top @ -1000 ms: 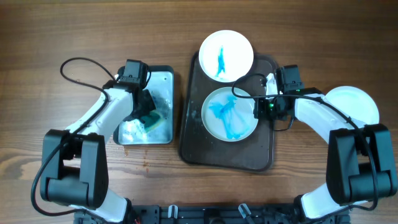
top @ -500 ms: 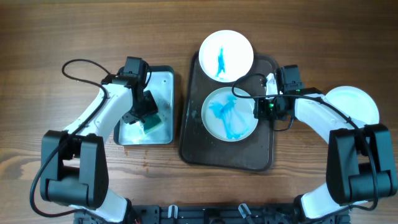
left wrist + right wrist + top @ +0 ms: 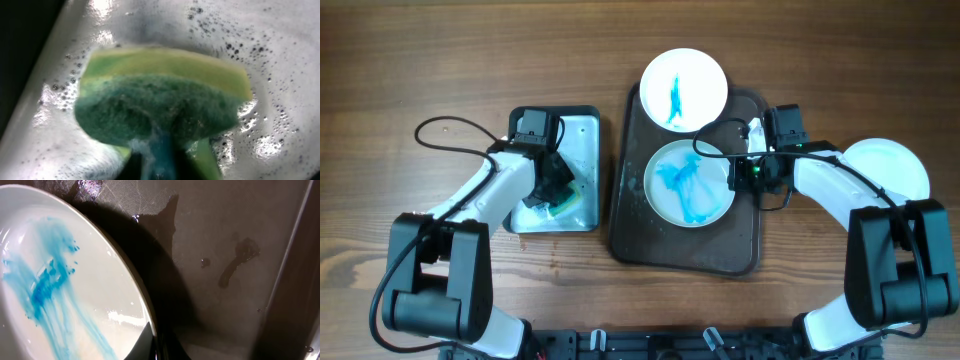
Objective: Clean dirty plates on tray and stack at the side
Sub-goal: 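Dip and rub the sponge in the soapy water with the left gripper, then carry the sponge over to the held plate with the left gripper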
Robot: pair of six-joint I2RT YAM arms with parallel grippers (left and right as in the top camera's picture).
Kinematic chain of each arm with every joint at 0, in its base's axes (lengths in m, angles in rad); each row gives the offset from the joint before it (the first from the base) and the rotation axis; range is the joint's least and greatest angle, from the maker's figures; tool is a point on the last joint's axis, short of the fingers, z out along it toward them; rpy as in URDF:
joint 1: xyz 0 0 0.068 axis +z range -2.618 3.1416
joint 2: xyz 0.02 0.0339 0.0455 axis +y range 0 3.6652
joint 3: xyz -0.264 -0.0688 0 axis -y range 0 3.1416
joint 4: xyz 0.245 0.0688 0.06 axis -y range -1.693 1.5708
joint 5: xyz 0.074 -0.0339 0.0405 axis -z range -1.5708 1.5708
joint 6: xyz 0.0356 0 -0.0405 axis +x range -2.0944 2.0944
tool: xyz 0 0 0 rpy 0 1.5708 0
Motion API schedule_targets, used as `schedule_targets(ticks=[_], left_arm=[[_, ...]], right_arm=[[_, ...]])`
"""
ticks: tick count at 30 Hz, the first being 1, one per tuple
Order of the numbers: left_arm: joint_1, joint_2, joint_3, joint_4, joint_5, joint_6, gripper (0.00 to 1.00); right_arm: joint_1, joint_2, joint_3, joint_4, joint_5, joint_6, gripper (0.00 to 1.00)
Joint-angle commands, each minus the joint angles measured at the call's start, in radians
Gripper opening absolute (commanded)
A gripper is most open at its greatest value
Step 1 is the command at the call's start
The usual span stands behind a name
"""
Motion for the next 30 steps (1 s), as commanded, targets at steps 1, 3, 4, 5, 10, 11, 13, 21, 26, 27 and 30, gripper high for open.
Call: schedule_targets(ticks=[1, 3, 4, 5, 10, 11, 13, 21, 26, 27, 30], left_arm=[[0.000, 0.040, -0.040, -0.008, -0.029, 0.036, 0.04], [0.000, 0.040, -0.021, -0.022, -0.015, 0.085, 0.04], [0.000, 0.040, -0.005, -0.044, -0.014, 0.095, 0.04], [0.000, 0.040, 0.020, -0.082, -0.014, 0.095, 0.04], [-0.001, 0.029, 0.155, -0.238, -0.013, 0.121, 0.04], [-0.001, 0.023, 0.200, -0.283, -0.013, 0.124, 0.04], [-0.001, 0.010, 0.270, -0.340, 0.018, 0.151, 0.04], [-0.016, -0.046, 0.410, -0.337, 0.251, 0.295, 0.04], [-0.094, -0.045, 0.410, -0.256, 0.257, 0.330, 0.04], [-0.117, -0.045, 0.410, -0.233, 0.263, 0.330, 0.04], [-0.204, -0.043, 0.409, -0.149, 0.262, 0.330, 0.04]], right_arm=[[0.003, 0.034, -0.009, -0.012, 0.043, 0.020, 0.04], [0.003, 0.034, -0.009, -0.013, 0.043, 0.020, 0.04], [0.003, 0.034, -0.009, -0.013, 0.042, 0.021, 0.04], [0.003, 0.034, -0.009, -0.013, 0.042, 0.024, 0.04], [0.003, 0.034, -0.009, -0.011, 0.026, 0.027, 0.04], [0.003, 0.034, -0.009, -0.011, 0.023, 0.028, 0.04], [0.003, 0.034, -0.009, -0.011, 0.024, 0.042, 0.04], [0.004, 0.034, -0.009, -0.006, 0.024, -0.042, 0.04], [0.004, 0.034, -0.009, -0.012, 0.024, -0.058, 0.04], [0.004, 0.034, -0.009, -0.011, 0.024, -0.054, 0.04], [0.003, 0.034, -0.010, -0.006, 0.025, -0.029, 0.04]])
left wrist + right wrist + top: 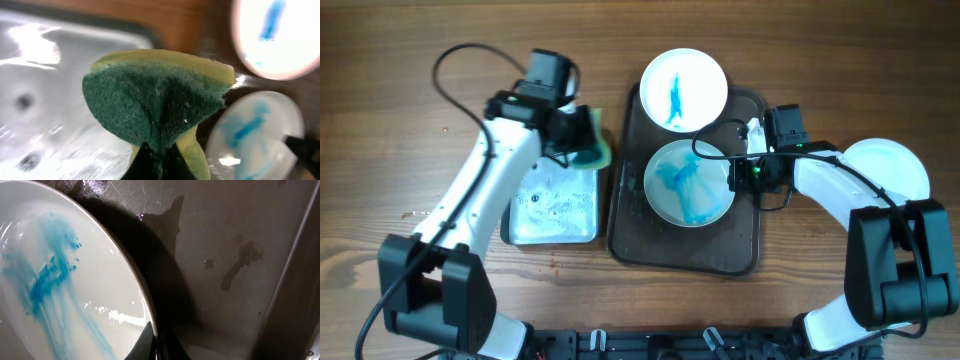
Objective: Clean dirty plates on tray and stack at the side
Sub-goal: 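Carry the sponge over to the held plate with the left gripper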
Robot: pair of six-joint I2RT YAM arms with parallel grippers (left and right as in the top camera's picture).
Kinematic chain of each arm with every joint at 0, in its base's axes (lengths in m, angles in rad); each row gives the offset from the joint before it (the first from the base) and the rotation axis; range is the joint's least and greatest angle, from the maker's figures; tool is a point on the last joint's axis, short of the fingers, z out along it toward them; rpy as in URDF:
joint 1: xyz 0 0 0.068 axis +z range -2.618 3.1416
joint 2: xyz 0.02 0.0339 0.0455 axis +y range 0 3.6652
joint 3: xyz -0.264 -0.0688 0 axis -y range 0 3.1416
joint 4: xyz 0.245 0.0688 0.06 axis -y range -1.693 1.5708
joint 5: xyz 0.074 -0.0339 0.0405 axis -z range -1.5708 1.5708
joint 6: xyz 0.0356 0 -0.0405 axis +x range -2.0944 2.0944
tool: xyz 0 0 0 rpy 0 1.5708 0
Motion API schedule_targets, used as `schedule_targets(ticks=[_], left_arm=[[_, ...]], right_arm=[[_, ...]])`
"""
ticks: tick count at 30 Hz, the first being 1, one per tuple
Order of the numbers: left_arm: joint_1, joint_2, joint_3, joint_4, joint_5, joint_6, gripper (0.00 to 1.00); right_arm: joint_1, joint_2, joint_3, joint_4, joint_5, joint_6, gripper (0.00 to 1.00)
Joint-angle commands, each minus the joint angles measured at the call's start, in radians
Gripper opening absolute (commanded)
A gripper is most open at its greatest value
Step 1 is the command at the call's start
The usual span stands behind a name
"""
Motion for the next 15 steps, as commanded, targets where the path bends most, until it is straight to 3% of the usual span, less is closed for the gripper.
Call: schedule_targets(ticks=[1, 9, 15], left_arm=[[-0.127, -0.008, 0.013, 0.095, 0.041, 0.036, 0.04], [-0.273, 0.156, 0.013, 0.240, 0.060, -0.061, 0.04], [-0.299, 0.335, 0.013, 0.347, 0.309, -0.072, 0.04]], right_arm=[[0.004, 0.034, -0.009, -0.005, 0.029, 0.007, 0.04], [0.004, 0.034, -0.009, -0.006, 0.029, 0.025, 0.04], [0.004, 0.034, -0.009, -0.005, 0.029, 0.026, 0.04]])
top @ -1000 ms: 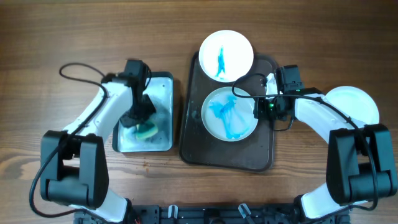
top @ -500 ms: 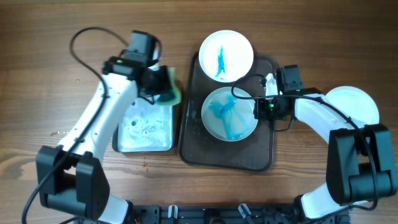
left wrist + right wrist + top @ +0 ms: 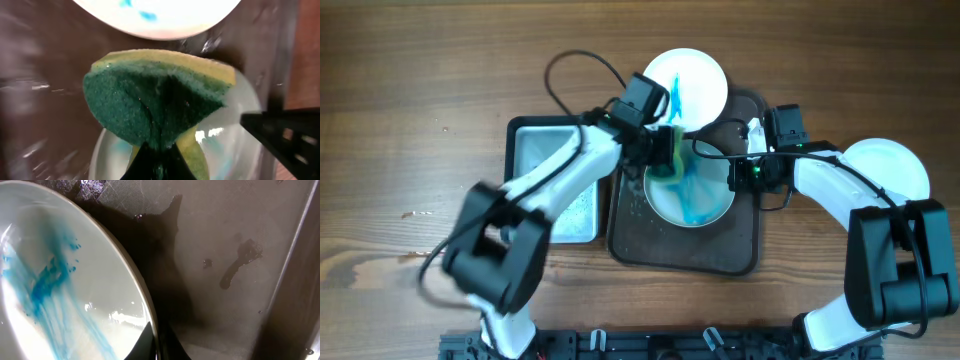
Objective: Clean dirty plates on tray and stack at the side
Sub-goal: 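Carry the sponge over to the held plate with the left gripper, then scrub the blue smear with the sponge while right gripper holds plate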
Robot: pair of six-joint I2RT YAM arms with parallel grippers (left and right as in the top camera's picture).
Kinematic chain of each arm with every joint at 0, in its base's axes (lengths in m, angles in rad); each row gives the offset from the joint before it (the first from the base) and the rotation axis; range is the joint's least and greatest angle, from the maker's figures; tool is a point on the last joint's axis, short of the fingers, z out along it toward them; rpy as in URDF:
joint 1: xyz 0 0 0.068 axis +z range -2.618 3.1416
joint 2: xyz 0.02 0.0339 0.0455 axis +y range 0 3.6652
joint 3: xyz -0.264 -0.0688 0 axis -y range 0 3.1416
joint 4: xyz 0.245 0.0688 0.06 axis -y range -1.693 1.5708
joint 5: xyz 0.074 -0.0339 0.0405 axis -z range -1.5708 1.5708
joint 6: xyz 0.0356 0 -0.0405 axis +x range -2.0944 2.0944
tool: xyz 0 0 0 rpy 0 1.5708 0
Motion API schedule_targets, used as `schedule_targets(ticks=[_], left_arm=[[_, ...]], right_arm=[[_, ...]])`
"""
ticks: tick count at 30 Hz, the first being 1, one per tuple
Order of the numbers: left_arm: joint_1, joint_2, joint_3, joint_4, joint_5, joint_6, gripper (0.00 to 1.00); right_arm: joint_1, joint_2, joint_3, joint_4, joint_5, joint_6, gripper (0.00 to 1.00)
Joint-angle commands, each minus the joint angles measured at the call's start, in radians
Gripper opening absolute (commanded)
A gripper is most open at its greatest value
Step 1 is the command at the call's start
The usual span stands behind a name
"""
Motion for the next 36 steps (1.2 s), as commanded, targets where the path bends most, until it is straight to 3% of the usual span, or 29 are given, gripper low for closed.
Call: schedule_targets(ticks=[1, 9, 17, 30, 36], left_arm=[[-0.021, 0.095, 0.010, 0.065, 0.197, -0.024, 0.04], [-0.117, 0.184, 0.010, 0.161, 0.235, -0.055, 0.04], [-0.181, 0.204, 0.010, 0.158, 0.245, -0.081, 0.04], [-0.027, 0.122, 0.010, -0.188, -0.282, -0.080, 0.04], [-0.001, 0.113, 0.010, -0.203, -0.360, -0.027, 0.04]], right_arm=[[0.004, 0.034, -0.009, -0.005, 0.029, 0.013, 0.04], [0.004, 0.034, -0.009, -0.005, 0.029, 0.014, 0.04], [0.004, 0.034, -0.009, -0.005, 0.029, 0.015, 0.04], [0.004, 0.034, -0.009, -0.004, 0.029, 0.014, 0.04], [0.004, 0.034, -0.009, -0.005, 0.029, 0.014, 0.04]])
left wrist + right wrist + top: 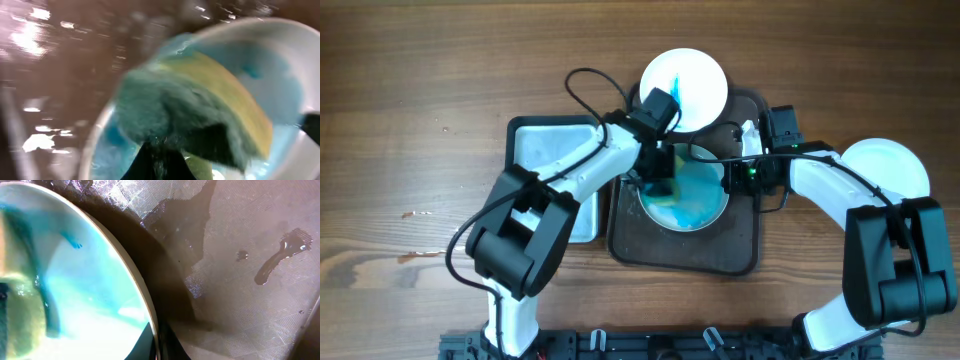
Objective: Clean dirty plates on tray and stack at the side
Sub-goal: 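Scrub the blue smear with the sponge while right gripper holds plate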
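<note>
A white plate [698, 200] smeared blue lies in the middle of the dark tray [685, 250]. My left gripper [660, 180] is shut on a green and yellow sponge [195, 115], pressed onto the plate's left part; the blue is spread across the plate [280, 75]. My right gripper [738, 176] is shut on the plate's right rim [142, 300]. A second white plate [695, 75] with a blue streak rests at the tray's far end. A clean white plate [895, 165] lies on the table at the right.
A metal basin [555, 170] of soapy water stands left of the tray. Water drops lie on the tray floor [250, 255]. Cables of both arms hang over the tray's far part.
The sponge has come down from just above the plate onto its left part. The blue streaks are now smeared into a wide light-blue film. My right gripper holds the rim as before.
At first my left gripper held the sponge in the soapy basin while my right gripper held the middle plate's rim. Then the sponge was lifted above the basin's far right corner, then over the plate. Now it presses on the plate and the blue is smeared.
</note>
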Robot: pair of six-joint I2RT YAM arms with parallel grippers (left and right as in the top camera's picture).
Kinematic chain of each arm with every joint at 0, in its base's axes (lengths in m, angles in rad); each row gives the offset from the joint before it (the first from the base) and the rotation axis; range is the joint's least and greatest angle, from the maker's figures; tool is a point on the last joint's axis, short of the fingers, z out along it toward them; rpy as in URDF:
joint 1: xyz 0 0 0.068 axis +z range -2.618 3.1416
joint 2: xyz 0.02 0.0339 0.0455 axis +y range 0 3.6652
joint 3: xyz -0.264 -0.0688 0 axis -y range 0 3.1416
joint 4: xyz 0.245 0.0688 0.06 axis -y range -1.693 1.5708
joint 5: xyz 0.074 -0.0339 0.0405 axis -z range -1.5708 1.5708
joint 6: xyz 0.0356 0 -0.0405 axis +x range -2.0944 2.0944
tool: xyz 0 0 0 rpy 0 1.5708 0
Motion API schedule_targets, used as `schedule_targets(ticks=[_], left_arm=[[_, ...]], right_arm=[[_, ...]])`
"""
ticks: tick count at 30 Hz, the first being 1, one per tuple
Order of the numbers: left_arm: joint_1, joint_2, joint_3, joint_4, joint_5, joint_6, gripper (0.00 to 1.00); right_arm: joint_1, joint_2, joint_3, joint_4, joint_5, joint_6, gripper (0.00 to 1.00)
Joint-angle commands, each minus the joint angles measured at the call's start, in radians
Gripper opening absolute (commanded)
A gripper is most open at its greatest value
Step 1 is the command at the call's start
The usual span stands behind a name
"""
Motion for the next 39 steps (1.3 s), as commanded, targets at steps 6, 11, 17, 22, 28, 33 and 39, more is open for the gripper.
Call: schedule_targets(ticks=[6, 11, 17, 22, 28, 33, 39], left_arm=[[0.003, 0.025, -0.042, 0.076, 0.001, 0.033, 0.04], [-0.048, 0.048, -0.042, 0.243, 0.299, -0.009, 0.04], [-0.110, 0.106, -0.042, 0.323, 0.356, -0.076, 0.04], [-0.146, 0.135, -0.042, 0.383, 0.473, -0.096, 0.04], [-0.157, 0.135, -0.042, 0.356, 0.510, -0.095, 0.04], [-0.132, 0.133, -0.042, 0.230, 0.493, -0.095, 0.04], [-0.064, 0.113, -0.042, 0.016, 0.181, -0.096, 0.04]], right_arm=[[-0.014, 0.027, -0.009, 0.004, 0.067, 0.015, 0.04], [-0.014, 0.027, -0.009, 0.004, 0.067, 0.015, 0.04], [-0.014, 0.027, -0.009, 0.003, 0.067, 0.015, 0.04], [-0.014, 0.027, -0.009, 0.003, 0.067, 0.014, 0.04], [-0.014, 0.027, -0.009, 0.003, 0.067, 0.015, 0.04], [-0.014, 0.027, -0.009, 0.004, 0.067, 0.015, 0.04], [-0.014, 0.027, -0.009, 0.006, 0.067, 0.015, 0.04]])
